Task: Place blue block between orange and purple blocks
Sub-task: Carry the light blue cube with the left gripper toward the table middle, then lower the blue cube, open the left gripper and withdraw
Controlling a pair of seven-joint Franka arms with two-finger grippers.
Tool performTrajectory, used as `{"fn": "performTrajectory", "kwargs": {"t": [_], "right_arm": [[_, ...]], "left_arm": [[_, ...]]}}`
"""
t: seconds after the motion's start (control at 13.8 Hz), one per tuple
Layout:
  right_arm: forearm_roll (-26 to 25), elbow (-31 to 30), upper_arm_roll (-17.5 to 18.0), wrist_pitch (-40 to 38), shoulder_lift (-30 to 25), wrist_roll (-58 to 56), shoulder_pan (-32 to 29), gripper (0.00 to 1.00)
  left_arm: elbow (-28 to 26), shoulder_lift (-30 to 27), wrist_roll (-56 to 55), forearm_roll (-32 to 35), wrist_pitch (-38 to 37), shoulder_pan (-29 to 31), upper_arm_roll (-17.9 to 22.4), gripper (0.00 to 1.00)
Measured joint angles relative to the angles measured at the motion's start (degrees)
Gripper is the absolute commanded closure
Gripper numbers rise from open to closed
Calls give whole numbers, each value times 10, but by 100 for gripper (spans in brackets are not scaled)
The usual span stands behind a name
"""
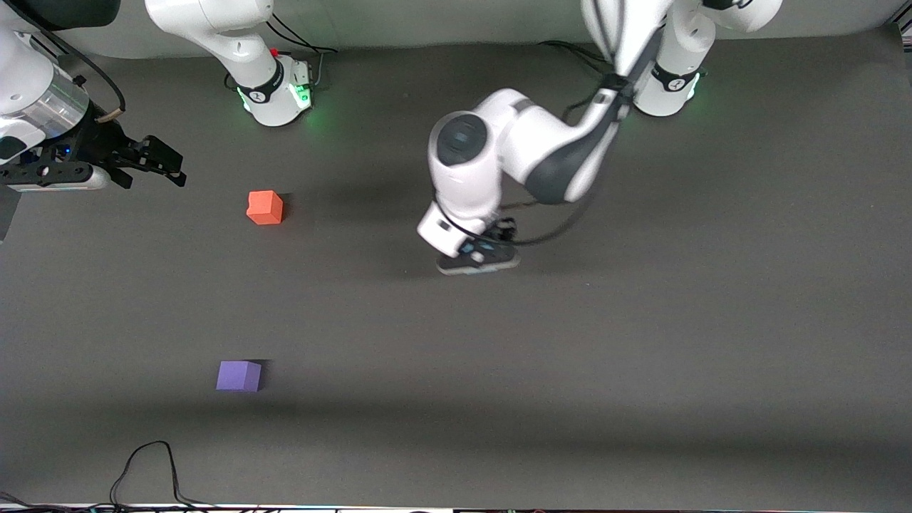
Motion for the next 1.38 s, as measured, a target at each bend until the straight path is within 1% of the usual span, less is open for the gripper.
{"fn": "performTrajectory", "kwargs": {"t": [0.15, 0.36, 0.58, 0.8, 1.16, 1.24, 1.31, 1.38], "right_arm": [[0, 0, 0, 0, 0, 0, 0, 0], [0, 0, 0, 3, 0, 0, 0, 0], [0, -1, 0, 4, 1, 0, 0, 0], [0, -2, 0, 5, 1, 0, 0, 0], [0, -5, 0, 9, 1, 0, 0, 0], [0, -5, 0, 9, 1, 0, 0, 0], [0, -5, 0, 9, 1, 0, 0, 0], [0, -5, 0, 9, 1, 0, 0, 0]], "left_arm": [[5, 26, -18, 2, 27, -34, 1, 42], [6, 75, -26, 2, 88, -61, 2, 42], [7, 117, -27, 2, 142, -64, 3, 42], [7, 140, -27, 2, 178, -63, 5, 42], [7, 170, -27, 2, 196, -65, 5, 41], [7, 175, -27, 2, 202, -65, 5, 32], [7, 176, -27, 3, 203, -66, 5, 10], [8, 176, -26, 3, 203, -66, 5, 0]]}}
